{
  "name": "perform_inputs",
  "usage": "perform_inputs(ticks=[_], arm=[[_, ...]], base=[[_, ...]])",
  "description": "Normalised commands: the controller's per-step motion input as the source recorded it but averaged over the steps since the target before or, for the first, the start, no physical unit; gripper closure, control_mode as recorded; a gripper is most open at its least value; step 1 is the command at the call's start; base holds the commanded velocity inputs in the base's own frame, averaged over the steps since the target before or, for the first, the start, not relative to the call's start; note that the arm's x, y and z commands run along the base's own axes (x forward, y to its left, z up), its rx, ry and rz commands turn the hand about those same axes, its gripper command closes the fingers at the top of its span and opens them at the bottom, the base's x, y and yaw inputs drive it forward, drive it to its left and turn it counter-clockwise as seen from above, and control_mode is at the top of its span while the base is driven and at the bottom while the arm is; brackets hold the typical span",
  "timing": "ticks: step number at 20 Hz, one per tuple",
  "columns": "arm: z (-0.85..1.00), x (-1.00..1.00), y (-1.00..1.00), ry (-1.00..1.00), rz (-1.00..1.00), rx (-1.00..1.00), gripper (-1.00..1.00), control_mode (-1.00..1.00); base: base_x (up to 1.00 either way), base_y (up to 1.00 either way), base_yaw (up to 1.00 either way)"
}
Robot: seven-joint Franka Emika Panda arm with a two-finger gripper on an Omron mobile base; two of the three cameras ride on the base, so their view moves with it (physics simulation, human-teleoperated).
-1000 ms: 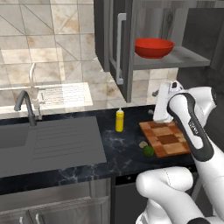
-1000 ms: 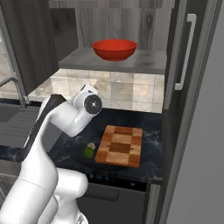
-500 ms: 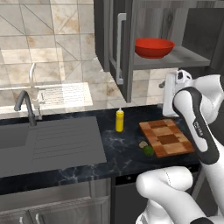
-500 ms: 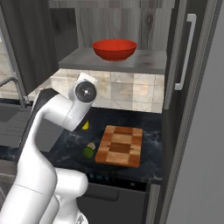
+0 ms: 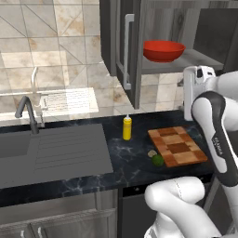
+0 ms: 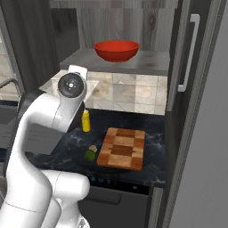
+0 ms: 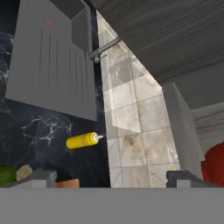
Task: Open the cabinet. Place the bowl and condiment on the counter. Then place the lime and garlic on the cutting board.
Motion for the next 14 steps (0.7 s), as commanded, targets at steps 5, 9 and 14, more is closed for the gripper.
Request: perform_inputs(ticks=[5,9,14], arm=[[0.23,-0.42,-0.06,-0.10,-0.02,-0.14,-1.00,-1.00],[0.22,-0.31,-0.14,-0.07,-0.03,-0.12,-1.00,-1.00],[0.27,-0.09,-0.17,-0.02,-0.01,-0.11,-1.00,-1.00]], base=[[0.00,0.00,0.00],[0.00,0.00,0.00],[0.00,0.00,0.00]])
